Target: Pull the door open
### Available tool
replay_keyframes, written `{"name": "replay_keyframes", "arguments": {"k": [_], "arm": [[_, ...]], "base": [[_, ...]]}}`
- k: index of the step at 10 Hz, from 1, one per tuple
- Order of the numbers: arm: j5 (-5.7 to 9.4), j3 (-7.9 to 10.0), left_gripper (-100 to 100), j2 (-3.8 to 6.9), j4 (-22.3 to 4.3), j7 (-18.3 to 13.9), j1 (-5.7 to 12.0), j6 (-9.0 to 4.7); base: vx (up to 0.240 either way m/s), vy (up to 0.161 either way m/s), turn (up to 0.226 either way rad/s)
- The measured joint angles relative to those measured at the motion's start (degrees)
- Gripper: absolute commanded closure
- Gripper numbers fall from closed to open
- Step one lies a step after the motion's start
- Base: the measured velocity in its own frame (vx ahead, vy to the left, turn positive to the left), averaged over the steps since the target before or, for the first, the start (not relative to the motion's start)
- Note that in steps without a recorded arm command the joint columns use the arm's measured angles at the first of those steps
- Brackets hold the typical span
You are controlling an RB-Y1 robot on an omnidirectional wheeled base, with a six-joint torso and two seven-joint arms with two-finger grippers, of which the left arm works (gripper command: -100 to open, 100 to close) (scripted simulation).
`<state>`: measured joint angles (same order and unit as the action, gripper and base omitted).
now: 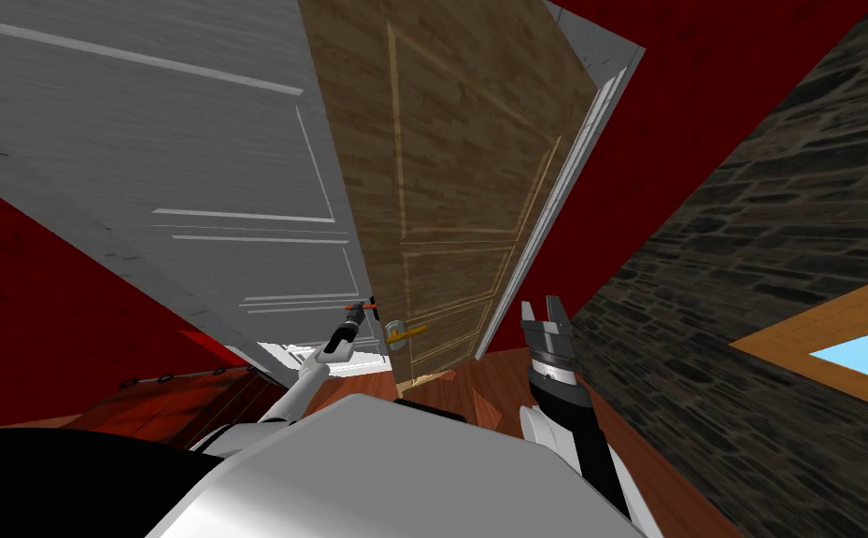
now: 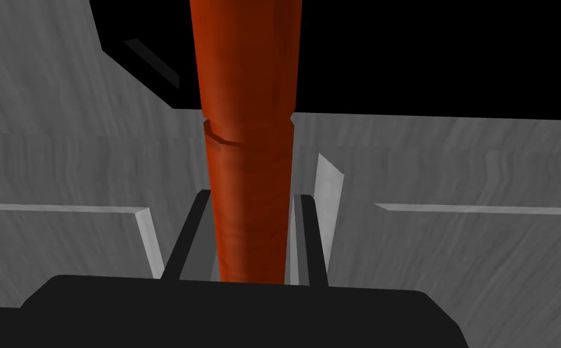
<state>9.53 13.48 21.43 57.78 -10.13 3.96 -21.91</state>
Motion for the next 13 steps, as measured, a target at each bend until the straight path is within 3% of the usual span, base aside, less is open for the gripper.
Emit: {"name": "replay_keyframes", "arguments": {"k": [3, 8, 12, 13], "arm": [[-0.03, -0.14, 100, -0.14, -0.06, 0.02, -0.10, 0.05], [-0.15, -1.12, 100, 1.28, 0.78, -1.10, -1.60, -0.45], [-0.14, -4.24, 100, 3.19, 0.87, -4.02, -2.48, -1.22], [-0.14, -5.02, 100, 3.35, 2.25, -4.65, -3.04, -0.88]], "base": [[-0.039, 0.018, -0.006], [-0.194, 0.013, -0.071], [-0.245, 0.069, -0.180], [-0.192, 0.081, -0.144]]}}
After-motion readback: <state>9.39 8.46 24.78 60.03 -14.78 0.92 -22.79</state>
